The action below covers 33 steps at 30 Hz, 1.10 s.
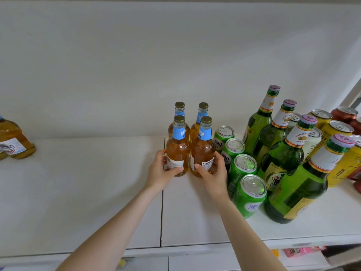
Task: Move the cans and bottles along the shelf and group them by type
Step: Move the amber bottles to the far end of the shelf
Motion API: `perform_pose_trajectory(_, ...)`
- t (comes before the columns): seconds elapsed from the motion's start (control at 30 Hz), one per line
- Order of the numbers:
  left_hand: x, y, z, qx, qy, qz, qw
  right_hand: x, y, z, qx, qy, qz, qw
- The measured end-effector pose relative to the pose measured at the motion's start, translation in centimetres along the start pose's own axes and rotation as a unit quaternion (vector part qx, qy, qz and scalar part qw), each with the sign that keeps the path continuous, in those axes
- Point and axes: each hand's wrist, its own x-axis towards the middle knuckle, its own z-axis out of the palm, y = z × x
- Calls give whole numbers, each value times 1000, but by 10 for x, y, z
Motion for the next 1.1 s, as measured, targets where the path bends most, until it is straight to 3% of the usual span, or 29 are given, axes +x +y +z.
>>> perform_pose_trajectory(0.4,-3,8,-7,47,-40,-3,998,-3,-4,2,-36,7,24,999)
perform_pose_trajectory(0.63,-19,3,-29,188,-66,73,977,-16,-15,5,-140,23,37,989)
perform_pose_trajectory(0.77,-30,-4,-44,256,-62,71,962,-30,-24,6,-196,30,39,979)
perform_pose_trajectory(0.9,-42,-8,-65,311,-60,105,943,-50,-32,12,-323,46,27,945)
perform_pose_trajectory(1.1,-62,-22,-107,468,-56,160,868,-91,-37,37,-543,35,-3,839)
